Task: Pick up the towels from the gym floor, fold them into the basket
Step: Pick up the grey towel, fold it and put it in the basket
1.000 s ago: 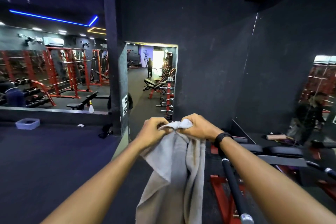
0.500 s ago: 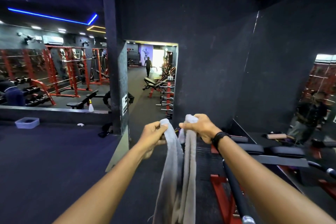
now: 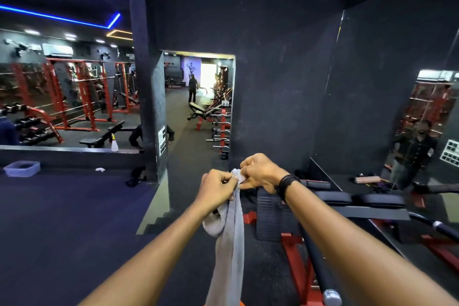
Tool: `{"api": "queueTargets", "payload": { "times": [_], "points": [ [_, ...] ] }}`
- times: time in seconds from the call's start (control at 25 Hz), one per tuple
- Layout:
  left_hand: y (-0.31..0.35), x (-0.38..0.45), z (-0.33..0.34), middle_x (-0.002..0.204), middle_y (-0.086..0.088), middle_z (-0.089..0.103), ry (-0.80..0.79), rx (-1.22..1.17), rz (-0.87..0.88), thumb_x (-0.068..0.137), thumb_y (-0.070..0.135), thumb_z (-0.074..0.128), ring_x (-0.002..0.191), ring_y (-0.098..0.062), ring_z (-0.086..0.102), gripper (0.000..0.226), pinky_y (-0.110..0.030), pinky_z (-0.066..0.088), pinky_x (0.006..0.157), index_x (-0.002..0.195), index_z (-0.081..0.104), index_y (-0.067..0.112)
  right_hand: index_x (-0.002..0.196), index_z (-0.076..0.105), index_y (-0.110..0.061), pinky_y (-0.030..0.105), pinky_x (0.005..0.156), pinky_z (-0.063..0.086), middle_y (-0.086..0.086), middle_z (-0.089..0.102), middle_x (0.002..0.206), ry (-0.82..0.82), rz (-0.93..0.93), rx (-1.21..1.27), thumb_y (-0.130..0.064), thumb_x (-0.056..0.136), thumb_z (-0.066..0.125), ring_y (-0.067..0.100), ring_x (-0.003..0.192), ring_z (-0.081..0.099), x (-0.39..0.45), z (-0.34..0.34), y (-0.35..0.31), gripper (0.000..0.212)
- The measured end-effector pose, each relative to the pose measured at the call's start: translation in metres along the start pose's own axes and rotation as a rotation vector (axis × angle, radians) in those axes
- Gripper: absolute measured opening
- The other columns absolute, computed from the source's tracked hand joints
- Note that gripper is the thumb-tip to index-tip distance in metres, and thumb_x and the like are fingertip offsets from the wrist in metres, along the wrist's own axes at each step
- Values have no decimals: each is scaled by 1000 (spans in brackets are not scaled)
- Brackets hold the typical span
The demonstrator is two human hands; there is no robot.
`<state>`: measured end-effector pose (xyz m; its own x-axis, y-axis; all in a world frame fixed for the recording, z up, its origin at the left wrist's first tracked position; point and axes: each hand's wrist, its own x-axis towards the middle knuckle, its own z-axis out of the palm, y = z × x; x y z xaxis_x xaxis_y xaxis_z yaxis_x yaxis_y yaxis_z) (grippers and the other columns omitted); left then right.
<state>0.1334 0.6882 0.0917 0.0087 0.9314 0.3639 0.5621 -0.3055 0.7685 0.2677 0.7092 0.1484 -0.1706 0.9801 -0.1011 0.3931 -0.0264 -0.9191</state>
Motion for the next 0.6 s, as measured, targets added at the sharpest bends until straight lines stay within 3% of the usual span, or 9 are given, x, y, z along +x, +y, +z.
{"api": "queueTargets", "payload": {
  "times": [0.12,0.24,0.32,0.44,0.52,0.6],
  "points": [
    [3,-4,-6,45,16,53,-42,-23,50,84,39,68,48,8,46,24,-12,36,50,66,72,25,121,49,4,24,47,56,18,54,95,11,-4,53,13,90,47,15,52,58,-1,0,-1,33],
    [-2,0,-8,56,17,63,-50,-99,64,76,34,78,54,12,50,5,-7,36,53,78,75,30,101,52,-1,20,50,56,18,60,87,-27,-25,129,9,92,50,16,57,64,-4,-3,0,14],
    [-12,6,-9,63,17,66,20,-186,72,82,27,74,62,11,51,4,-14,41,61,80,75,30,92,56,-2,22,55,58,19,63,80,-100,-31,126,3,97,44,15,54,66,-3,-8,1,15],
    [-20,11,-12,80,13,71,17,-420,57,90,14,64,76,5,57,13,-17,44,70,90,73,23,89,65,-9,25,50,43,15,56,73,-186,-216,-193,-17,94,60,20,53,48,2,-24,8,10],
    [-14,12,-17,88,6,71,-46,-499,74,93,11,59,82,0,59,13,-16,46,74,95,72,16,84,68,-9,27,56,31,11,46,70,-242,-308,-395,-29,82,76,22,62,36,7,-31,15,21],
    [-6,14,-24,91,1,69,-47,-577,81,94,11,57,85,-5,58,13,-20,47,77,97,70,12,77,67,-14,27,63,37,-6,55,65,-303,-290,-624,-44,70,82,14,64,46,10,-32,23,34]
  ]
}}
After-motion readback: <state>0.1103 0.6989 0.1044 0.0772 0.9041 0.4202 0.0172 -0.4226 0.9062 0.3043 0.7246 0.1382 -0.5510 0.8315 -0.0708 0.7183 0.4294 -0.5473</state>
